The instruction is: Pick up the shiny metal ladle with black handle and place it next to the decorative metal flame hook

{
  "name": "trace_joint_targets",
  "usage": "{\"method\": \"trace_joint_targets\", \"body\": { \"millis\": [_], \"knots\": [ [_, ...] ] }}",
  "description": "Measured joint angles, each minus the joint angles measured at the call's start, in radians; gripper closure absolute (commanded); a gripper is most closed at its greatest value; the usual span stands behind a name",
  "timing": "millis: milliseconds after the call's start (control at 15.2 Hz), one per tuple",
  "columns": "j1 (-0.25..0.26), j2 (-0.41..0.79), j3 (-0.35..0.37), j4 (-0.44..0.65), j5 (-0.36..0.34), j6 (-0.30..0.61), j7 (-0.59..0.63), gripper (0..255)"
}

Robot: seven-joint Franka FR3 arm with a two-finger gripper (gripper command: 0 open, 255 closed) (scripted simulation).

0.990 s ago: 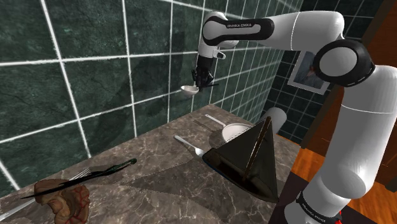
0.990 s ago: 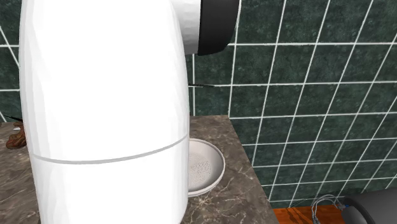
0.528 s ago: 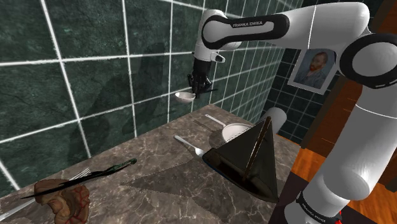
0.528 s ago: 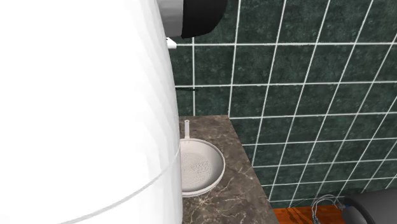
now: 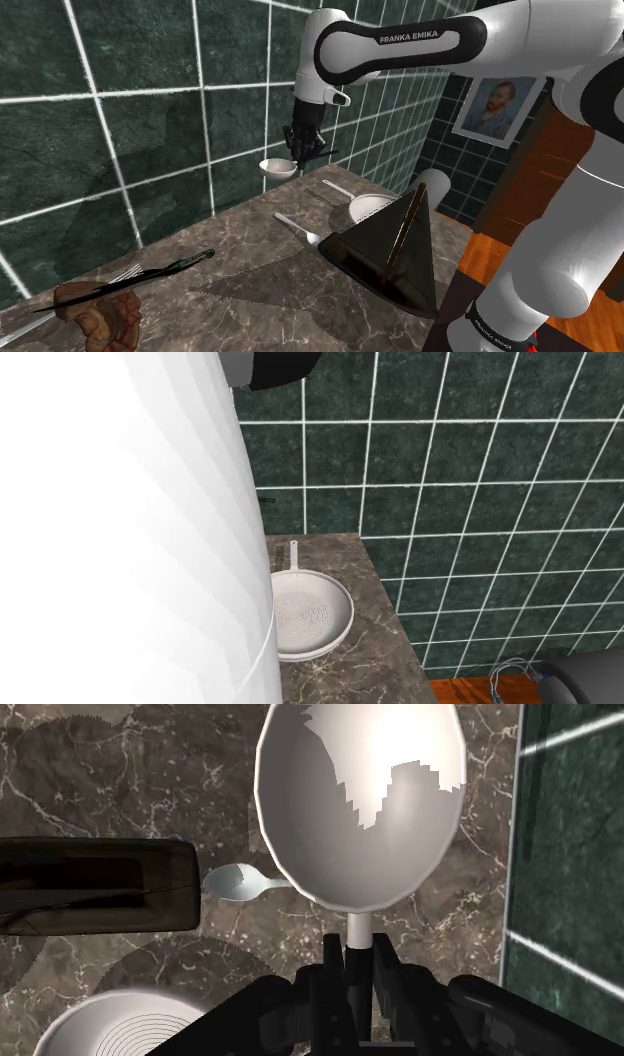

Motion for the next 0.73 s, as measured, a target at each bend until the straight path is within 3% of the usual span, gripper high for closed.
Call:
{"method": "trace_joint_targets", "body": {
  "millis": [726],
  "knots": [
    [0.118, -0.08, 0.131, -0.095, 0.024, 0.043, 0.238, 255]
  ]
}}
